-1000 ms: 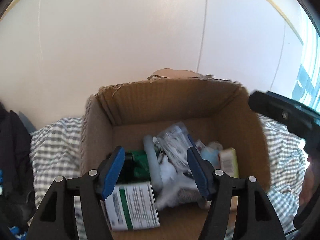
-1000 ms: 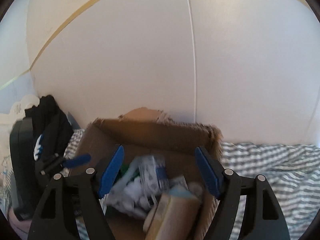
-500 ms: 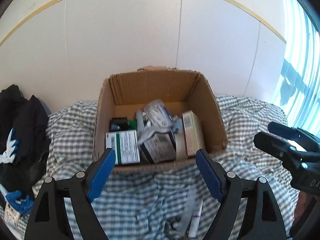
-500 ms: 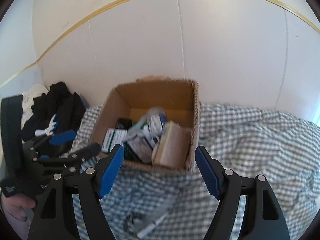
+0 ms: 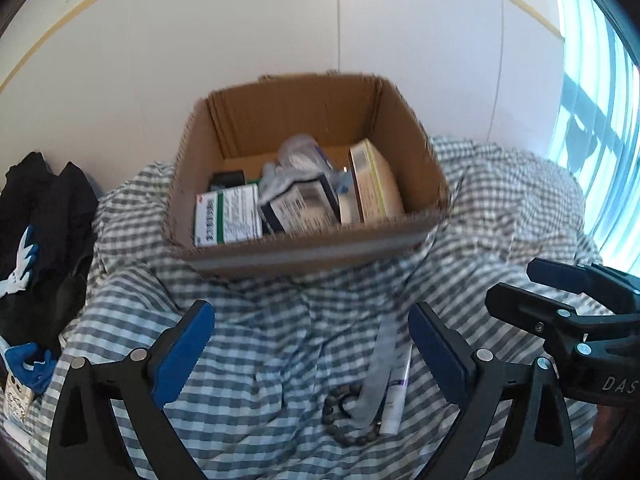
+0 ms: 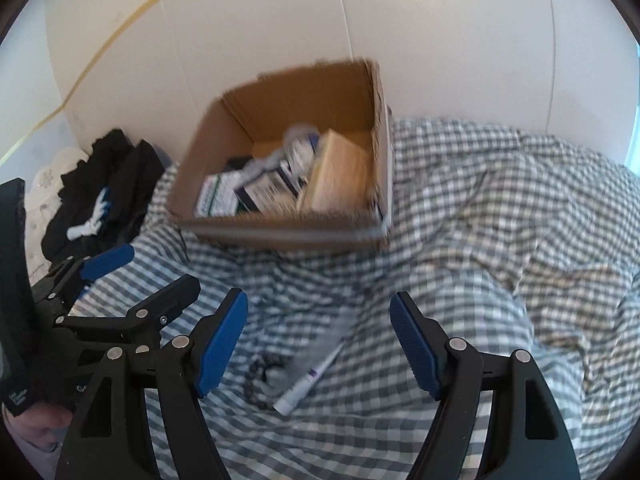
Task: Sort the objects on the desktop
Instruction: 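Reach both tools back toward the bead bracelet and tube on the bed, then grasp the grey bead bracelet with left tool while right tool grasps the white-purple tube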
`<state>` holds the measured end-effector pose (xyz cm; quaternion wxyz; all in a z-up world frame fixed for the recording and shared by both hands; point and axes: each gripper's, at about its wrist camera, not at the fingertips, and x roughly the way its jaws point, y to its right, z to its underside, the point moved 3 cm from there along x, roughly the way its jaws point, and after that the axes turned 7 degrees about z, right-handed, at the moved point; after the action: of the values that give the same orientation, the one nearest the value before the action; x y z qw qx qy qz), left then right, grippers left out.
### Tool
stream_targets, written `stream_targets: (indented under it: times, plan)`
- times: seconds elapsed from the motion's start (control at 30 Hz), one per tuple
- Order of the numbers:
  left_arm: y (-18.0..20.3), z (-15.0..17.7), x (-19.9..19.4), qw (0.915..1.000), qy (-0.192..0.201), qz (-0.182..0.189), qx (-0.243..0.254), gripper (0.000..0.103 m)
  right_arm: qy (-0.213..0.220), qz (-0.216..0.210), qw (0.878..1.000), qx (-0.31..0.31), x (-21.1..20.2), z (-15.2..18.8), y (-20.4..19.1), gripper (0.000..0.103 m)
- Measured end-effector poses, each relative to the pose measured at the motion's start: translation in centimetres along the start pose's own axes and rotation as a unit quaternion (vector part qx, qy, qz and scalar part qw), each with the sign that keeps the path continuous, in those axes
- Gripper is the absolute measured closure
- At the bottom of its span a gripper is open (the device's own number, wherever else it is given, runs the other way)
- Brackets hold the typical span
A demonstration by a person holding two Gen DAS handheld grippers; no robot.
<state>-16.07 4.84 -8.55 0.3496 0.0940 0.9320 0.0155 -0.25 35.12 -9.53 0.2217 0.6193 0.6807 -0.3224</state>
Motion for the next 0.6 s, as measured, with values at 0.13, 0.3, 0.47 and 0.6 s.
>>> stream_targets:
  times: [0.13,0.3,0.47,0.6]
  plan:
    - [0.1,1.5,1.7,0.9997,-0.021,-0.006,0.011,0.003,-0.019,-0.002,1.0,0.017,1.9,1.0,0.6,0.03]
    - [-0.3,3.2,3.8,0.9986,-0.051,-0.003,0.012,0.003,-0.035,0.011,0.999,0.021,3.7,1.7,1.0,0.03]
    - [-0.3,4.7,5.9,0.9964,-0.083,0.01,0.014,0.003,-0.046,0.009,0.998,0.036,4.5,2.0,1.9,0.03]
    - [-0.4,5.8,7.3,0.9935,-0.109,0.032,0.012,0.004,-0.058,0.01,0.997,0.045,5.4,2.3,2.2,0.03]
